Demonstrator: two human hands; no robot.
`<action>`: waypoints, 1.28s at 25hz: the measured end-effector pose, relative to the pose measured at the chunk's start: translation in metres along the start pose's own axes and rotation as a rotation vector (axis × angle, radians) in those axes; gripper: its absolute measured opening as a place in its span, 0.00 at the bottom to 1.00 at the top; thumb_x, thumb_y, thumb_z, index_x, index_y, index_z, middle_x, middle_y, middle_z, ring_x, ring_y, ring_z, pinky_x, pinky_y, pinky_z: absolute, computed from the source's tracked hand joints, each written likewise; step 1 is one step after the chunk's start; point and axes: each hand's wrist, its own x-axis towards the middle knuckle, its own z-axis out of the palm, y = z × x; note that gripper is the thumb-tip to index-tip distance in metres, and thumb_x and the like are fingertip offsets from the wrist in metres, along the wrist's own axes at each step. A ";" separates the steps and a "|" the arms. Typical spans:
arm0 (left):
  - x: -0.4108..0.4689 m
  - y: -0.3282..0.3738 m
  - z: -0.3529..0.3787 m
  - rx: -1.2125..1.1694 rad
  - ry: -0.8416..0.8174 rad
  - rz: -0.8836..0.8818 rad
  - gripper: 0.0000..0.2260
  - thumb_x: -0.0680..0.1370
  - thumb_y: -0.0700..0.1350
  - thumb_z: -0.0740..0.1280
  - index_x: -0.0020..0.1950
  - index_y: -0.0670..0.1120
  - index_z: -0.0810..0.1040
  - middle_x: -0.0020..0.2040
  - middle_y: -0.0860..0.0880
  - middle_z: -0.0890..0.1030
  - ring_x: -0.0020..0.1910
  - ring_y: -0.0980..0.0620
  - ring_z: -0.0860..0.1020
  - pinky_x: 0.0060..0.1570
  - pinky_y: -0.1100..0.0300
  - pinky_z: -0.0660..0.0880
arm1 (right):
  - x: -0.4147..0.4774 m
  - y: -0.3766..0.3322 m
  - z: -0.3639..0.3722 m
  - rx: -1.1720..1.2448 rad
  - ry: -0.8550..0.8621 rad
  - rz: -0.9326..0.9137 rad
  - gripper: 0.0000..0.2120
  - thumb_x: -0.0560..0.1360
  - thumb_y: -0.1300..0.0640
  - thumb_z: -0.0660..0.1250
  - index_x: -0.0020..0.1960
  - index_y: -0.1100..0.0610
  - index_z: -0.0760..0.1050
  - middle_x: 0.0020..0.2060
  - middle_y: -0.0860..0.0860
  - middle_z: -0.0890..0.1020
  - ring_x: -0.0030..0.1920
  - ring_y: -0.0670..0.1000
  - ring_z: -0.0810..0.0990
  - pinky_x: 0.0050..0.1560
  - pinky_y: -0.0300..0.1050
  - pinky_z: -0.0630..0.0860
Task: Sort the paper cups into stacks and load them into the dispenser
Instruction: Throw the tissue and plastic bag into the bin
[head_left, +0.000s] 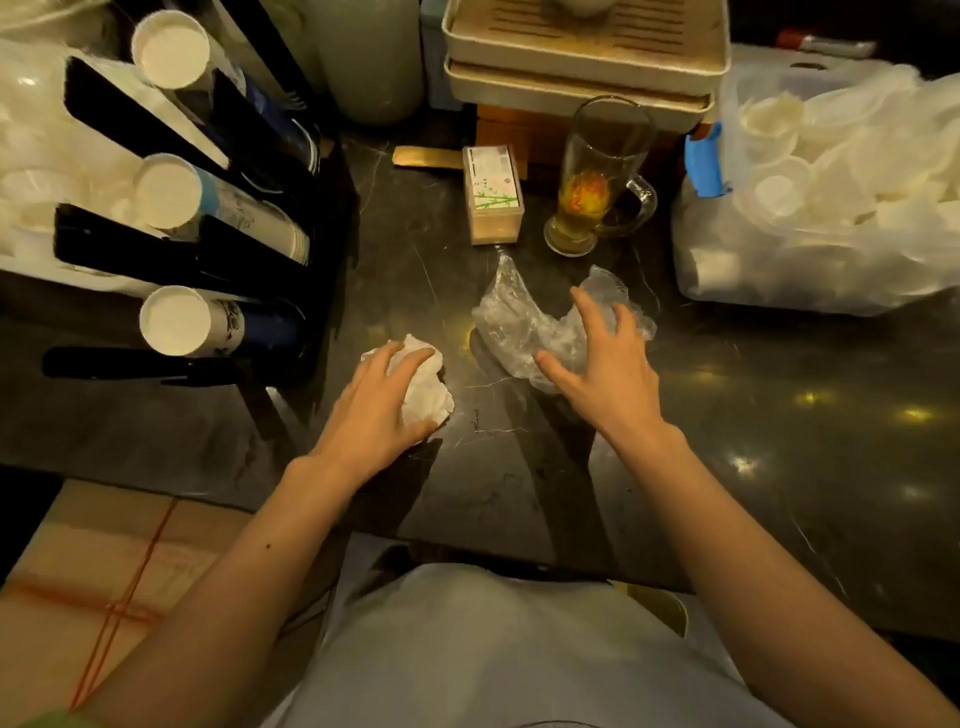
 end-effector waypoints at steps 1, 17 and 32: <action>0.000 0.000 0.003 -0.001 -0.025 -0.030 0.35 0.72 0.52 0.73 0.75 0.56 0.61 0.76 0.48 0.58 0.74 0.44 0.60 0.65 0.45 0.67 | 0.003 0.001 0.001 0.008 -0.019 0.004 0.36 0.75 0.35 0.63 0.77 0.40 0.51 0.77 0.60 0.55 0.75 0.63 0.58 0.62 0.67 0.68; 0.020 -0.029 0.013 -0.020 -0.091 -0.013 0.20 0.74 0.45 0.71 0.65 0.55 0.75 0.62 0.51 0.73 0.59 0.46 0.75 0.54 0.46 0.75 | 0.013 -0.027 0.047 -0.151 -0.025 0.040 0.26 0.76 0.41 0.65 0.72 0.44 0.63 0.68 0.58 0.67 0.64 0.62 0.72 0.51 0.60 0.75; 0.011 -0.034 -0.005 -0.237 0.035 0.181 0.17 0.72 0.38 0.72 0.58 0.51 0.80 0.57 0.52 0.76 0.52 0.55 0.76 0.52 0.64 0.72 | -0.043 -0.036 0.035 -0.005 0.221 0.061 0.19 0.74 0.59 0.70 0.64 0.51 0.73 0.54 0.52 0.77 0.50 0.56 0.79 0.45 0.52 0.75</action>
